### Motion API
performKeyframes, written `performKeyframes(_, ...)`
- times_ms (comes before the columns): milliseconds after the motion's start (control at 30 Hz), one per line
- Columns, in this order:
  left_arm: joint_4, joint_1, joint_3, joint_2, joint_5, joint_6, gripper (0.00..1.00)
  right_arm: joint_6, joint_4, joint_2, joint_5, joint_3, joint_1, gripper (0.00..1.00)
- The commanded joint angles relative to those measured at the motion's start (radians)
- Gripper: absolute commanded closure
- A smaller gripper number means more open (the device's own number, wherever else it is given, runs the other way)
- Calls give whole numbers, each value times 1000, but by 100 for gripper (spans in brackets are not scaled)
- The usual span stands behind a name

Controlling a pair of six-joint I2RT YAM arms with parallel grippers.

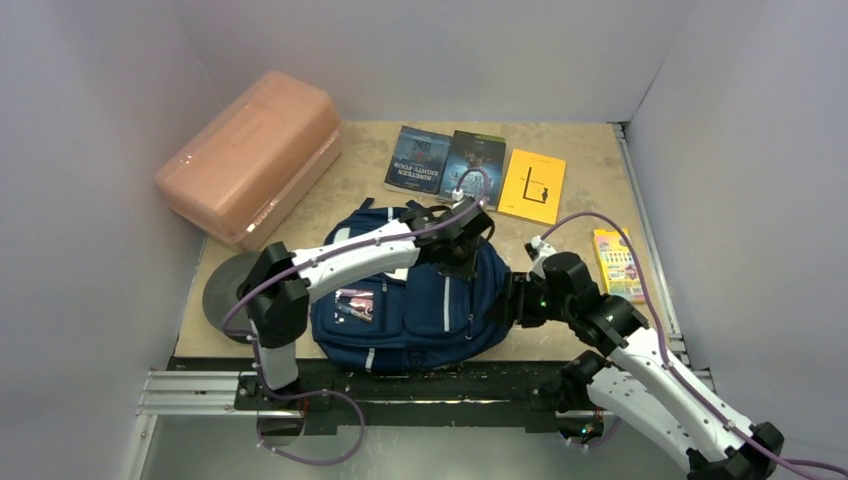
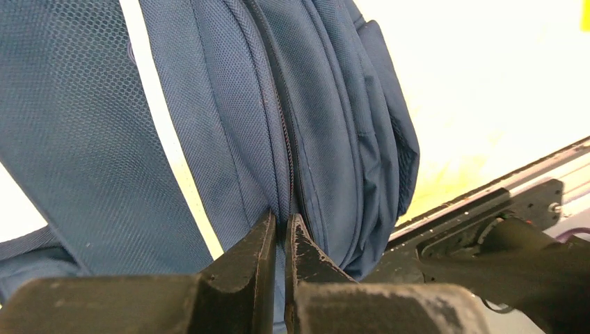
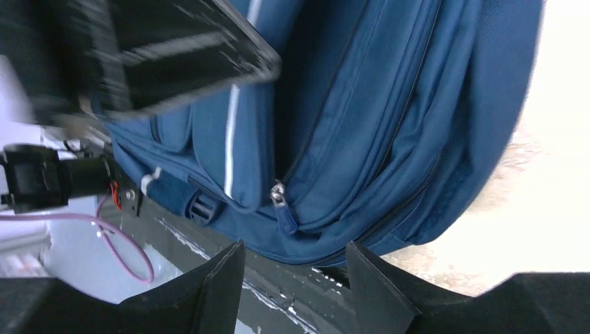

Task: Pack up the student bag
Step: Unzip the student bag at the center of the board.

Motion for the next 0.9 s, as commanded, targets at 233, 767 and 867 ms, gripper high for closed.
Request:
performKeyframes(233,65,21,0,-159,-33,5,100,0,344,26,-250,-122,0,41)
performKeyframes(767,65,52,-4,-193,-13,-1,100,10,465,141,-206,-188,89,63)
performKeyframes(867,70,59,0,-191,-1,-5,100,32,490,152,-151,-194,149,66)
